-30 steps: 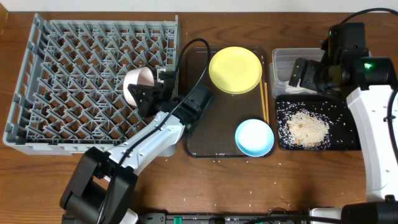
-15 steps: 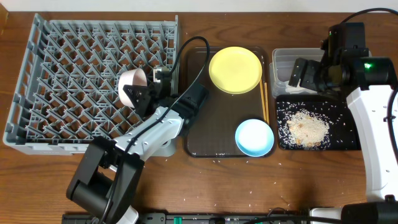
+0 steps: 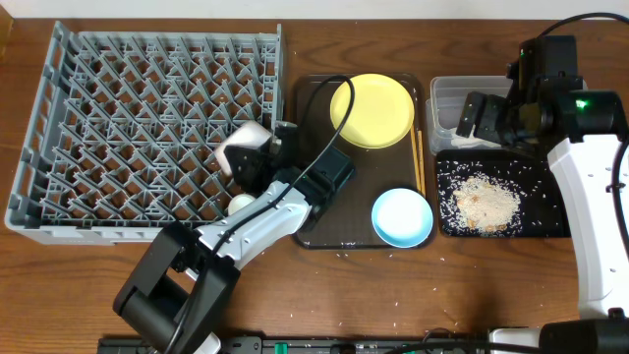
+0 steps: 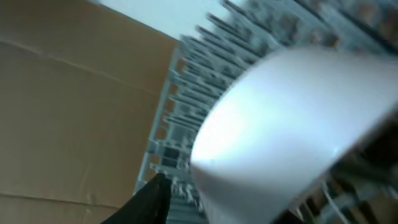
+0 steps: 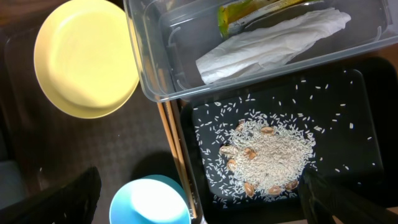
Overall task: Sort waste into correct bins and load items into the dishwasher
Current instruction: 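Set the pink bowl upright in the rack and release, then move left gripper to the light-blue bowl and grasp its rim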
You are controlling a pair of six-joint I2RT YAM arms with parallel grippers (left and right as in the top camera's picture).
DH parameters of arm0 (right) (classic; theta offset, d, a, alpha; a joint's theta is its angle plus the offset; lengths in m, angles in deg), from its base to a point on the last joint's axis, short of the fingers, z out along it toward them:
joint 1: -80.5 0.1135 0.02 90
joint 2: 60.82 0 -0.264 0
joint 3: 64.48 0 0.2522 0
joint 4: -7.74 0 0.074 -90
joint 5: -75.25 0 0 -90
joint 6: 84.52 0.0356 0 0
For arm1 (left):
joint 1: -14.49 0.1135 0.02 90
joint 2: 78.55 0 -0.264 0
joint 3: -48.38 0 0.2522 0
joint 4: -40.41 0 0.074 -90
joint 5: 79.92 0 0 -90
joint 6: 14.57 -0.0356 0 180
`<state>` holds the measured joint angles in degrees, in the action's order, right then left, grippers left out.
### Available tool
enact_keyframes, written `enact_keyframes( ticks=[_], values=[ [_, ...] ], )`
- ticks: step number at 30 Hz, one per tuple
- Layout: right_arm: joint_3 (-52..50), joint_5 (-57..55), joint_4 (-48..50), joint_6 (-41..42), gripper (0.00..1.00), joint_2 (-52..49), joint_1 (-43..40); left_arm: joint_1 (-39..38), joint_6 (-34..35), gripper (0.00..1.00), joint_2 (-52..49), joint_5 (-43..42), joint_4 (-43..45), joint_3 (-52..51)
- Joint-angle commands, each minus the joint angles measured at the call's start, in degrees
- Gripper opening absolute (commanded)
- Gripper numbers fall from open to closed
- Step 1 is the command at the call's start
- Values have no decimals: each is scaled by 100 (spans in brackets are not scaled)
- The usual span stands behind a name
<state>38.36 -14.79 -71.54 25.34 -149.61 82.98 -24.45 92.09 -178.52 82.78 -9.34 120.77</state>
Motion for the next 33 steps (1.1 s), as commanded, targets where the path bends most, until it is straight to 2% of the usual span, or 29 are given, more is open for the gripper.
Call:
enact_keyframes(
  ticks=[1, 4, 9, 11, 13, 14, 15, 16, 19, 22, 26, 33],
  values=[
    [-33, -59, -9, -61, 99, -24, 20, 2, -4, 43, 234, -1226, -284, 289],
    [-33, -59, -7, -61, 99, -24, 20, 0, -11, 47, 586, -2135, -391, 535],
    [-33, -59, -7, -61, 99, -24, 20, 2, 133, 50, 1353, -4306, -369, 763],
    [-33, -59, -9, -61, 99, -24, 20, 0, 643, 50, 1620, -4933, -341, 763],
    [-33, -59, -7, -61, 99, -24, 20, 0, 1631, 50, 1823, -5989, -337, 761],
    [-33, -59, -7, -61, 99, -24, 20, -4, 1805, 50, 1821, -6225, -330, 761],
    [-33, -59, -7, -61, 99, -24, 20, -26, 2343, 50, 1711, -7084, -179, 686],
    [-33, -59, -9, -63, 99, -24, 20, -68, 2531, 50, 1609, -7495, 20, 608],
    [-33, -59, -7, -61, 99, -24, 20, -260, 2865, 50, 1145, -8041, 501, 525],
    [-33, -59, -7, -61, 99, -24, 20, -498, 2918, 50, 586, -8406, 1062, 525],
    [-33, -59, -7, -61, 99, -24, 20, -632, 3434, 52, -122, -8432, 1471, 525],
    [-33, -59, -7, -61, 99, -24, 20, -675, 3467, 59, -813, -8985, 2057, 525]
  ],
)
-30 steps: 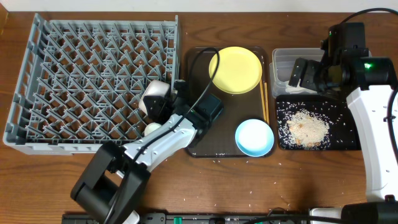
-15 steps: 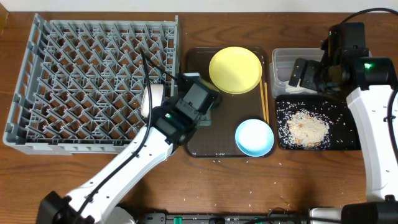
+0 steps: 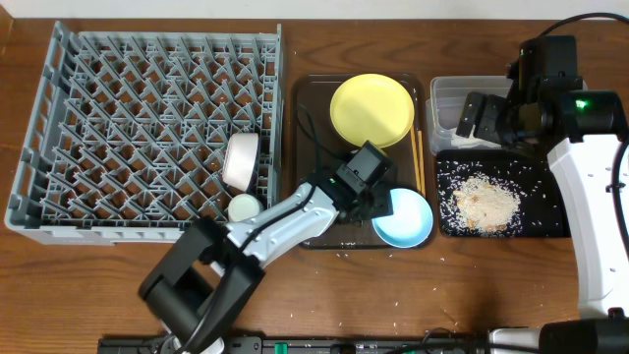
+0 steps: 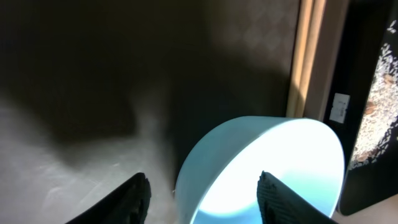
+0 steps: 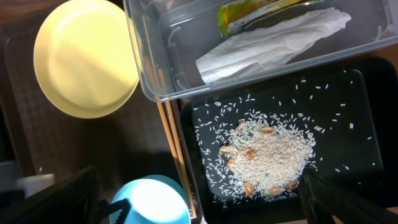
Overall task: Sort waste into correct bins and load items into the dishwasher
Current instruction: 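Move left gripper to the light-blue bowl and grasp its rim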
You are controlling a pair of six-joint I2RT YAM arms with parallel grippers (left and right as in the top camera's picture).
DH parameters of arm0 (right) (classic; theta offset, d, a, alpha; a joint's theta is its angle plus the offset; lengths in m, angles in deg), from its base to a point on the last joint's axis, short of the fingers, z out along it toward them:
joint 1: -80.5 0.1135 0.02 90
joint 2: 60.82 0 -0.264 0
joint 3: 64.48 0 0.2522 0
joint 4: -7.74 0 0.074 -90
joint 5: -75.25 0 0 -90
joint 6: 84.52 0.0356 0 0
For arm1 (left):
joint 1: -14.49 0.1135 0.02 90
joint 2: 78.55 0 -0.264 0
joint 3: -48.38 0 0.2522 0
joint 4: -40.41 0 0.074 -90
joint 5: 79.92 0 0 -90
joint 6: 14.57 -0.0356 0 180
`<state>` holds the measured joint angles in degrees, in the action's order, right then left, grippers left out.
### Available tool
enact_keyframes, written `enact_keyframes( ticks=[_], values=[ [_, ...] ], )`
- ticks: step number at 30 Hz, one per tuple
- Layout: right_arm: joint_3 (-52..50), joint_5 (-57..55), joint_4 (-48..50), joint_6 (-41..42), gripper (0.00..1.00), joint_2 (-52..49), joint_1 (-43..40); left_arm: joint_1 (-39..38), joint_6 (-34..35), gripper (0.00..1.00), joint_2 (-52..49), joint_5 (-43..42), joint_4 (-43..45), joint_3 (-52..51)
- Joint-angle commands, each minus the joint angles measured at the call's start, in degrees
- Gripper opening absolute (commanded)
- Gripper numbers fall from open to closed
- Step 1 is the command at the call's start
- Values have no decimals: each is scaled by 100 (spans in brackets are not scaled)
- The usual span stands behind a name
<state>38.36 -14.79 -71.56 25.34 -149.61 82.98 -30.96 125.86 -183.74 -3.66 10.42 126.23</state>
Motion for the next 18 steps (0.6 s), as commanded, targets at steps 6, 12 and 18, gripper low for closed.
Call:
enact_keyframes(
  ticks=[6, 12, 18],
  values=[
    [-33, -59, -4, -61, 99, -24, 20, 170, 92, 57, -758, -1161, 516, -22],
    [-33, -59, -4, -61, 99, -26, 20, 216, 90, 8, -772, -1248, 518, -22],
    [-33, -59, -4, -61, 99, -24, 20, 498, -61, 7, -658, -1620, 501, -22]
  ],
)
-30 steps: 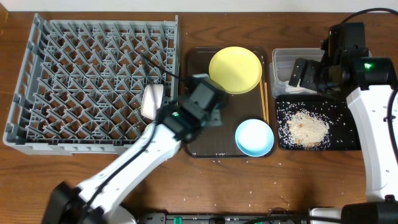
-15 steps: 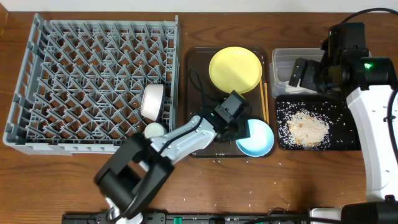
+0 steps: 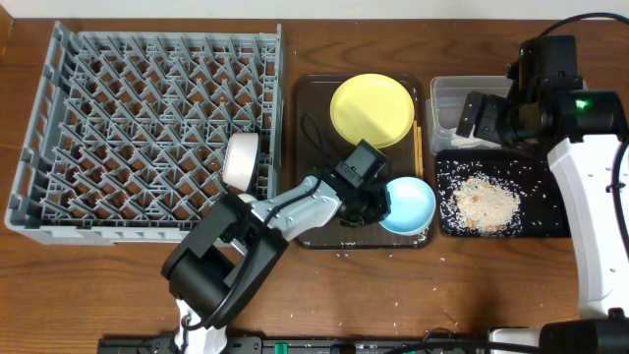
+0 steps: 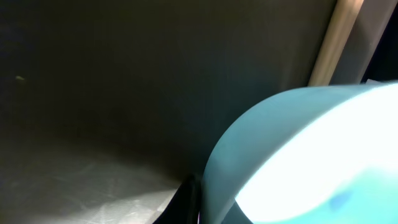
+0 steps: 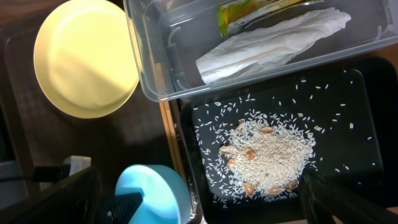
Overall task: Sort waste into correct bins and load items into the dishwasher
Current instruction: 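Move left gripper to the light-blue bowl and grasp its rim, then lift the light-blue bowl and place it in the dish rack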
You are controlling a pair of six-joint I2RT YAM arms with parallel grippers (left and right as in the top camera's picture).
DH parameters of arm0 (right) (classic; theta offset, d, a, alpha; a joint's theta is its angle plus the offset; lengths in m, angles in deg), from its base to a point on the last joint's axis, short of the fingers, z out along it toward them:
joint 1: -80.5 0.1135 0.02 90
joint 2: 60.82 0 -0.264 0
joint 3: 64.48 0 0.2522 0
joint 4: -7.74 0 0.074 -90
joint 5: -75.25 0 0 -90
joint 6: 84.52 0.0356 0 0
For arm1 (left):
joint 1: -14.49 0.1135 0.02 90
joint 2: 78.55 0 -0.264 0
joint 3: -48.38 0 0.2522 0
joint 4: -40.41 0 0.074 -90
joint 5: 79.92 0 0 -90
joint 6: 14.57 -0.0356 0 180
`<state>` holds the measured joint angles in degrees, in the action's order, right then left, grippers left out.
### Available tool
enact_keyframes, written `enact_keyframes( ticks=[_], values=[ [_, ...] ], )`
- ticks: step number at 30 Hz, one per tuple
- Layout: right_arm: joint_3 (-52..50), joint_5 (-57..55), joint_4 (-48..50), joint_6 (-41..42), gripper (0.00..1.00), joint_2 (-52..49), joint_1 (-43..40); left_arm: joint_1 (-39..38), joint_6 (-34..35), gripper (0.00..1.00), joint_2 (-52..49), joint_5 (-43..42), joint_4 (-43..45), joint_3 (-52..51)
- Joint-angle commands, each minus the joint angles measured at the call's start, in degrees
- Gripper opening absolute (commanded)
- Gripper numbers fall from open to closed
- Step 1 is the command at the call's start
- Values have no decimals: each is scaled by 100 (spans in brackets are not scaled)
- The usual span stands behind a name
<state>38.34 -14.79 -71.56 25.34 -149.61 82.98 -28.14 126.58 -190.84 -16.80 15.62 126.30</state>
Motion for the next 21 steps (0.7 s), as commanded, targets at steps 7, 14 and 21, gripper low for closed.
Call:
enact_keyframes(
  ticks=[7, 14, 21],
  values=[
    [-31, -59, -4, -61, 99, -24, 20, 557, -772, 7, 938, -396, -44, -28],
    [-31, -59, -7, -61, 99, -24, 20, 1156, -1429, 7, 2044, 754, -669, -28],
    [-31, -59, -4, -61, 99, -24, 20, 2186, -2524, 7, 2459, 2430, -1279, 61]
  ],
)
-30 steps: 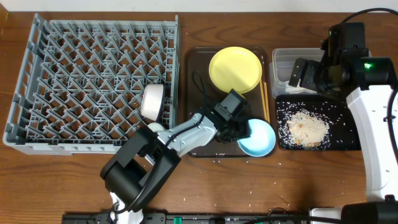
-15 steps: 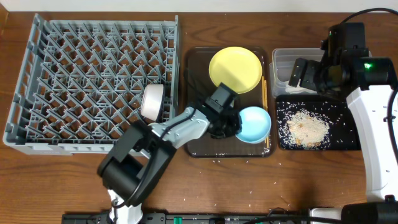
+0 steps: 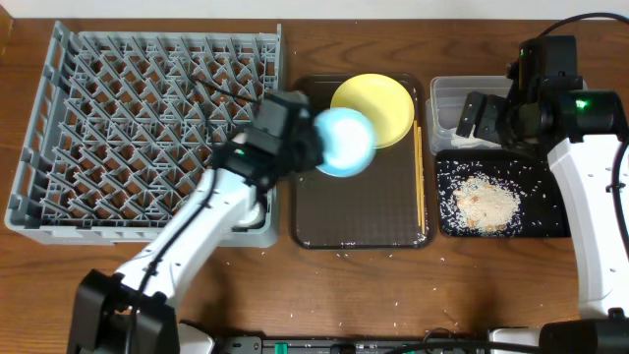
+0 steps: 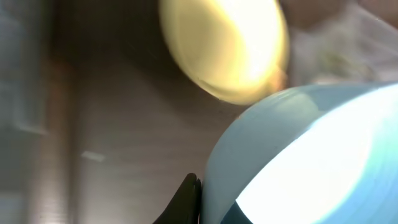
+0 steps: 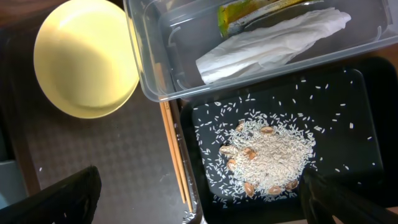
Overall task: Sort waste into correct bins and load items into the dishwasher
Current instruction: 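Lift the light-blue bowl and place it in the dish rack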
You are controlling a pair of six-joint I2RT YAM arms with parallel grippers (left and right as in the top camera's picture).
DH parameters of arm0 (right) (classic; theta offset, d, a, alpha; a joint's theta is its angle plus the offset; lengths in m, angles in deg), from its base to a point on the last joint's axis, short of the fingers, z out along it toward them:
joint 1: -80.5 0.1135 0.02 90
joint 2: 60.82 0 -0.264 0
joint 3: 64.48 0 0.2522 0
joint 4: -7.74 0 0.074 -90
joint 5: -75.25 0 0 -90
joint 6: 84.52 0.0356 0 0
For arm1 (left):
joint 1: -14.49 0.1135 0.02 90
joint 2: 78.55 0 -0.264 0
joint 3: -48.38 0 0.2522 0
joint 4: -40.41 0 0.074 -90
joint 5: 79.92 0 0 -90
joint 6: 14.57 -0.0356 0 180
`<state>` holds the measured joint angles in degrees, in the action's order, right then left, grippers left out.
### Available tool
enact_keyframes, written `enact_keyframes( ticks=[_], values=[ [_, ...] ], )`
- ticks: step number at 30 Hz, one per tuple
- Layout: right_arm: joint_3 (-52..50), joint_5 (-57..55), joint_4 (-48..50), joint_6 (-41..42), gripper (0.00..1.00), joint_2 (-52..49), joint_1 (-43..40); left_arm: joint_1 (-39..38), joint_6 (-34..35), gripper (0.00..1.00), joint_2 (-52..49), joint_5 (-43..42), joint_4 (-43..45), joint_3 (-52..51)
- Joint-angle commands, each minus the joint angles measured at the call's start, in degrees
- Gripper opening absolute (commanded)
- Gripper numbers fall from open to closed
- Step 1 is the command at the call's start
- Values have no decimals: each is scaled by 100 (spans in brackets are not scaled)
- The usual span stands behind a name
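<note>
My left gripper (image 3: 314,145) is shut on the rim of a light blue bowl (image 3: 345,141), held in the air over the back left of the dark tray (image 3: 359,221), beside the grey dish rack (image 3: 147,118). In the blurred left wrist view the blue bowl (image 4: 298,155) fills the lower right, one of my fingers (image 4: 189,199) lies against its outside, and the yellow plate (image 4: 224,50) lies beyond. The yellow plate (image 3: 383,106) sits at the tray's back. My right gripper (image 5: 199,208) hangs open over the black rice tray (image 5: 348,112).
Wooden chopsticks (image 3: 420,177) lie along the dark tray's right edge. A clear bin (image 3: 444,98) holds a white napkin (image 5: 267,43) and a wrapper. Rice with nuts (image 3: 484,204) lies heaped on the black tray. Loose grains dot the table's front.
The blue bowl was tilted at the tray's front right with my left gripper on its rim. Now it is up in the air at the tray's back left, by the rack. The right arm has not moved.
My left gripper first held a white bowl over the rack's right side. Then the white bowl stood in the rack and the gripper was open at the blue bowl on the tray. Then it was shut on the blue bowl's rim, and now holds it beside the rack.
</note>
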<state>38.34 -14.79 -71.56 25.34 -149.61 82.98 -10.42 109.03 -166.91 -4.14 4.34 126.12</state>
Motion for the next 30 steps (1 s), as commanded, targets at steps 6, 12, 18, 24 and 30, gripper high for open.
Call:
enact_keyframes(
  ticks=[6, 12, 18, 24, 30],
  values=[
    [-31, -59, -7, -61, 99, -24, 20, 868, -1611, 7, 66, 2750, -149, 544],
    [-31, -59, -4, -61, 99, -24, 20, 866, -2339, 7, 52, 4586, 46, 772],
    [-31, -59, -4, -61, 99, -24, 20, 866, -3176, 7, -286, 6835, 538, 772],
    [-31, -59, -4, -61, 99, -24, 20, 813, -4131, 7, -1054, 7917, 1432, 772],
    [-31, -59, -4, -61, 99, -24, 20, 629, -4848, 7, -1954, 8773, 2341, 772]
  ],
)
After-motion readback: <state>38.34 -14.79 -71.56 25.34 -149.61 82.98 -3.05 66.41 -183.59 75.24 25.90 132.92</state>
